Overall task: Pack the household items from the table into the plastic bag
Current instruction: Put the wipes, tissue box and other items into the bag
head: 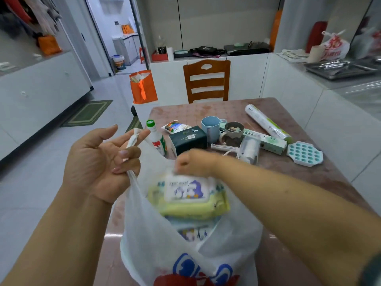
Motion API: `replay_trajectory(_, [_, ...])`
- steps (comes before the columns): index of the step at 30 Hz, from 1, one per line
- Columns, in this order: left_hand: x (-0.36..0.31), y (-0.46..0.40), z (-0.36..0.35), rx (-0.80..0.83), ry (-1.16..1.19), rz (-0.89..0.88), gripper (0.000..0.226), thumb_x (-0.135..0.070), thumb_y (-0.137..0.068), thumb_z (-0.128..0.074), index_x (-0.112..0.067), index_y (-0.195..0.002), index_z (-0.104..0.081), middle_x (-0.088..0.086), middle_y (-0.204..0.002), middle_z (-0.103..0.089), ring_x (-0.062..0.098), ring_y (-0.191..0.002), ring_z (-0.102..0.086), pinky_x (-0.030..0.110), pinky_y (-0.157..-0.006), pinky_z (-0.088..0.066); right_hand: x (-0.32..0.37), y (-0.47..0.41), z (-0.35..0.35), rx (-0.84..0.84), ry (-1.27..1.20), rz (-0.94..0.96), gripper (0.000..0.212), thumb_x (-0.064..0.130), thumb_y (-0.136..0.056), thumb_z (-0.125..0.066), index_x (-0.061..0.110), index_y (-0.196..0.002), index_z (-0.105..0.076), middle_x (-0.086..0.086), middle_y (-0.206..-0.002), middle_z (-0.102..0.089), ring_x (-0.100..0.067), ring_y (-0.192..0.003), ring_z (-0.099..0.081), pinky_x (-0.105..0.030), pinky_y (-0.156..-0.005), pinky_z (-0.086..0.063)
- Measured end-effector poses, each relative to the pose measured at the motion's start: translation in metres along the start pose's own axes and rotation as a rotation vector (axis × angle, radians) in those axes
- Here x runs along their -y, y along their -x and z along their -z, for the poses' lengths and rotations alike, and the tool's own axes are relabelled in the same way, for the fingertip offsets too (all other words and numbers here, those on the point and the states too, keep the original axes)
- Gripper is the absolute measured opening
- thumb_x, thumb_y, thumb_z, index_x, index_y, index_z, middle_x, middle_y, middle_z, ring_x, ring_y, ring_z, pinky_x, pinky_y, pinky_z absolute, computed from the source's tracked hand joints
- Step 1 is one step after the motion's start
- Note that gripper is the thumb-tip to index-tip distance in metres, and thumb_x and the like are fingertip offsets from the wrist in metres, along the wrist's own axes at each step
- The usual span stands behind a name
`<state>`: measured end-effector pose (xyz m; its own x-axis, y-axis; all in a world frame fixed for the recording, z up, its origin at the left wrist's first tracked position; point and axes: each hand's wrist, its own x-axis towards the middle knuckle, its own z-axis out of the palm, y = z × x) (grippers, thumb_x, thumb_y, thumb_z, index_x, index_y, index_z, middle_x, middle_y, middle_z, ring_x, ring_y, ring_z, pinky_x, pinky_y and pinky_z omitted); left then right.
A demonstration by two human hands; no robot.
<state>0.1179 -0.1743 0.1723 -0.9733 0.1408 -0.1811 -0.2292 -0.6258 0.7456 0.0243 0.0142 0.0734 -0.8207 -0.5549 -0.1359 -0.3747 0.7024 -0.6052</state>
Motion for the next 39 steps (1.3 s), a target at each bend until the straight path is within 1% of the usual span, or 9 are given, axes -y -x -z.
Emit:
replay_trajectory(3, [0.005, -0.004, -0.001, 0.01, -0.034, 0.027, 0.065, -0.023, -0.071, -0.052, 0.001, -0.131, -0.045, 0.016, -0.128, -0.06, 0.005, -0.042, -0.042, 0.011, -0.034, -0.022, 0.023, -0.006, -0.047, 0.172, 0.008, 0.064, 0.024, 0.033, -0.093, -0.053, 0.016, -0.102, -0.068, -0.002, -0.098, -0.065, -0.019, -0.088, -0.057, -0.025, -0.074, -0.041])
replay_trajectory(7, [0.003, -0.004, 0.004, -0.03, -0.09, 0.041, 0.056, -0.019, -0.071, -0.052, -0.002, -0.125, -0.048, 0.018, -0.12, -0.059, 0.004, -0.037, -0.04, 0.011, -0.028, -0.025, 0.01, 0.003, -0.022, 0.011, -0.323, -0.17, 0.043, 0.038, -0.1, -0.036, 0.009, -0.097, -0.067, -0.005, -0.091, -0.069, -0.018, -0.084, -0.061, -0.027, -0.074, -0.044])
replay_trajectory(10, [0.004, 0.001, 0.01, -0.097, -0.256, 0.042, 0.033, -0.016, -0.072, -0.054, 0.001, -0.1, -0.058, 0.016, -0.103, -0.067, 0.006, -0.034, -0.038, 0.011, -0.027, -0.027, -0.011, 0.017, 0.011, 0.008, -0.09, -0.267, 0.053, 0.05, -0.098, -0.031, 0.012, -0.085, -0.065, -0.005, -0.083, -0.068, -0.02, -0.077, -0.061, -0.036, -0.08, -0.048])
replay_trajectory(15, [-0.009, -0.012, 0.001, -0.443, -0.869, -0.185, 0.005, -0.019, -0.089, -0.057, -0.015, -0.092, -0.058, 0.012, -0.097, -0.062, 0.024, -0.079, -0.059, 0.033, -0.062, -0.049, -0.004, 0.012, 0.024, -0.296, -0.045, -0.015, 0.031, 0.052, -0.095, -0.036, 0.027, -0.098, -0.053, 0.01, -0.09, -0.06, -0.014, -0.083, -0.056, -0.037, -0.075, -0.047])
replay_trajectory(19, [-0.022, -0.04, -0.029, -0.264, -1.036, -0.315, 0.005, -0.026, -0.089, -0.059, -0.023, -0.091, -0.062, 0.003, -0.095, -0.066, 0.02, -0.09, -0.062, 0.035, -0.076, -0.053, 0.002, 0.003, 0.02, 0.098, -0.193, -0.118, 0.062, 0.063, -0.093, -0.021, 0.023, -0.115, -0.062, 0.003, -0.106, -0.068, -0.018, -0.1, -0.062, -0.037, -0.089, -0.043])
replay_trajectory(25, [-0.012, -0.112, -0.038, -0.179, -1.123, -0.09, 0.008, -0.019, -0.09, -0.058, -0.013, -0.089, -0.063, 0.01, -0.094, -0.067, 0.022, -0.089, -0.064, 0.042, -0.086, -0.055, -0.028, -0.02, 0.042, -0.057, -0.469, -0.218, 0.071, 0.059, -0.096, -0.018, 0.01, -0.099, -0.069, -0.012, -0.089, -0.074, -0.026, -0.082, -0.07, -0.036, -0.088, -0.048])
replay_trajectory(30, [0.009, -0.181, -0.038, -0.188, -1.138, 0.057, 0.011, -0.018, -0.09, -0.058, -0.009, -0.096, -0.06, 0.007, -0.09, -0.064, 0.015, -0.075, -0.06, 0.026, -0.061, -0.052, -0.077, -0.057, 0.077, -0.2, -0.421, -0.353, 0.054, 0.05, -0.098, -0.031, 0.011, -0.093, -0.068, -0.009, -0.081, -0.073, -0.024, -0.075, -0.068, -0.037, -0.082, -0.052])
replay_trajectory(34, [0.033, -0.237, -0.028, -0.238, -1.031, 0.154, 0.008, -0.013, -0.092, -0.055, -0.008, -0.098, -0.054, 0.009, -0.076, -0.052, 0.016, -0.061, -0.048, 0.026, -0.059, -0.046, -0.107, -0.112, 0.099, -0.282, -0.324, -0.403, 0.034, 0.044, -0.097, -0.042, 0.015, -0.098, -0.06, -0.007, -0.086, -0.069, -0.019, -0.076, -0.065, -0.034, -0.073, -0.051])
replay_trajectory(39, [0.063, -0.291, -0.001, -0.323, -0.833, 0.296, 0.016, -0.014, -0.094, -0.052, -0.013, -0.078, -0.047, 0.004, -0.069, -0.046, 0.015, -0.059, -0.044, 0.026, -0.057, -0.042, -0.124, -0.206, 0.109, -0.282, -0.119, -0.372, 0.031, 0.027, -0.097, -0.047, 0.02, -0.067, -0.048, -0.002, -0.069, -0.051, -0.026, -0.079, -0.054, -0.029, -0.066, -0.043])
